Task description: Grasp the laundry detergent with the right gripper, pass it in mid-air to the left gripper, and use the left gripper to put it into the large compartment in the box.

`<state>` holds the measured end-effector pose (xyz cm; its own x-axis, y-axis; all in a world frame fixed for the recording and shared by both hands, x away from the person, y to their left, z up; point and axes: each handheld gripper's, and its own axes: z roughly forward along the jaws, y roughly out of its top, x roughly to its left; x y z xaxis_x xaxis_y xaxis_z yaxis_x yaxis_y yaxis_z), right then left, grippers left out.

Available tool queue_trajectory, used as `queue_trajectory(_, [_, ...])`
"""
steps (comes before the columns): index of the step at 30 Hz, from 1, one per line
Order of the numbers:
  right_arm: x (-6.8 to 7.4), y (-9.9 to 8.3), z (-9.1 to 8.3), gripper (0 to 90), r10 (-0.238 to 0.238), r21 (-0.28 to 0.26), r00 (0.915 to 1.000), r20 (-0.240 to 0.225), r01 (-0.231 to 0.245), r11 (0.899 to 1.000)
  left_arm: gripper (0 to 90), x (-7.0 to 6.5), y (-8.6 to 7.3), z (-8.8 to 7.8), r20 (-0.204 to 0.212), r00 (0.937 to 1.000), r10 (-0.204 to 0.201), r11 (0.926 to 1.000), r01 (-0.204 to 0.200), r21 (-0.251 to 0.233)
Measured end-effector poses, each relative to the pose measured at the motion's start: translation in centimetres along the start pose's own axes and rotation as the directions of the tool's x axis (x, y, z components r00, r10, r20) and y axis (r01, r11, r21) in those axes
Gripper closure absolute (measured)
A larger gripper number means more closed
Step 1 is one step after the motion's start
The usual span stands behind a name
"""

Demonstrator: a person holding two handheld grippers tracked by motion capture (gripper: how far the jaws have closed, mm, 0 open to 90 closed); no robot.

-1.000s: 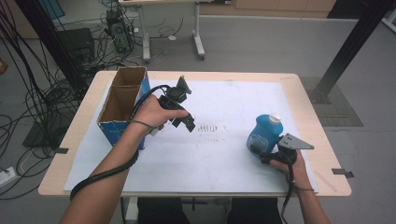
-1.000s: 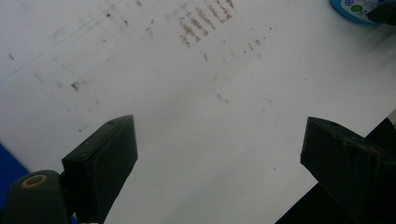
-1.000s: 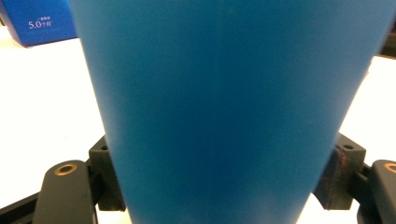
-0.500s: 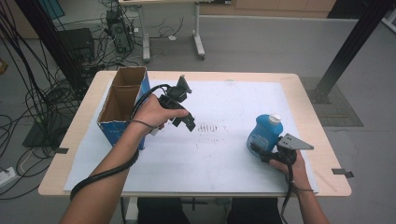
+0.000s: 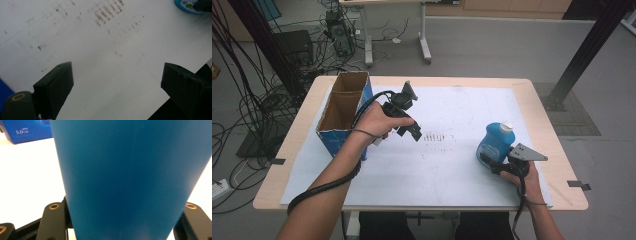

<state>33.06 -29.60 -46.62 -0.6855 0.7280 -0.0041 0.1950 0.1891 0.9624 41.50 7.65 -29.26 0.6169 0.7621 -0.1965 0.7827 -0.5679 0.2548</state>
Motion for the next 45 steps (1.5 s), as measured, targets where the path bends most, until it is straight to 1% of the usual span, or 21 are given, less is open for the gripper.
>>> queue_trajectory(5, [0.08, 0.01, -0.02, 39.0, 0.013, 0.001, 0.9999, 0.009, -0.013, 1.0, 11.3, 0.04, -0.08, 0.02, 0.0, 1.0, 0.002, 1.0, -0.002, 0.003])
queue_trajectory(8, [0.1, 0.01, -0.02, 39.2, 0.016, 0.001, 0.9998, 0.01, -0.016, 1.0, 11.4, 0.1, -0.13, -0.01, -0.001, 1.0, 0.0, 1.0, 0.0, -0.004])
queue_trajectory(24, [0.15, -0.02, -0.03, 39.3, 0.008, -0.002, 0.9999, 0.013, -0.008, 1.0, 11.5, 0.12, -0.13, -0.11, -0.004, 1.0, 0.0, 1.0, 0.0, -0.002])
queue_trajectory(30, [0.17, -0.05, -0.04, 39.3, 0.006, -0.003, 0.9999, 0.015, -0.006, 1.0, 11.5, 0.12, -0.32, -0.15, -0.008, 0.9999, -0.008, 1.0, 0.008, -0.001])
queue_trajectory(45, [0.2, -0.09, -0.04, 39.3, 0.004, -0.004, 0.9999, 0.016, -0.004, 1.0, 11.5, -0.05, -0.41, -0.45, -0.01, 0.9999, -0.001, 1.0, 0.001, -0.004])
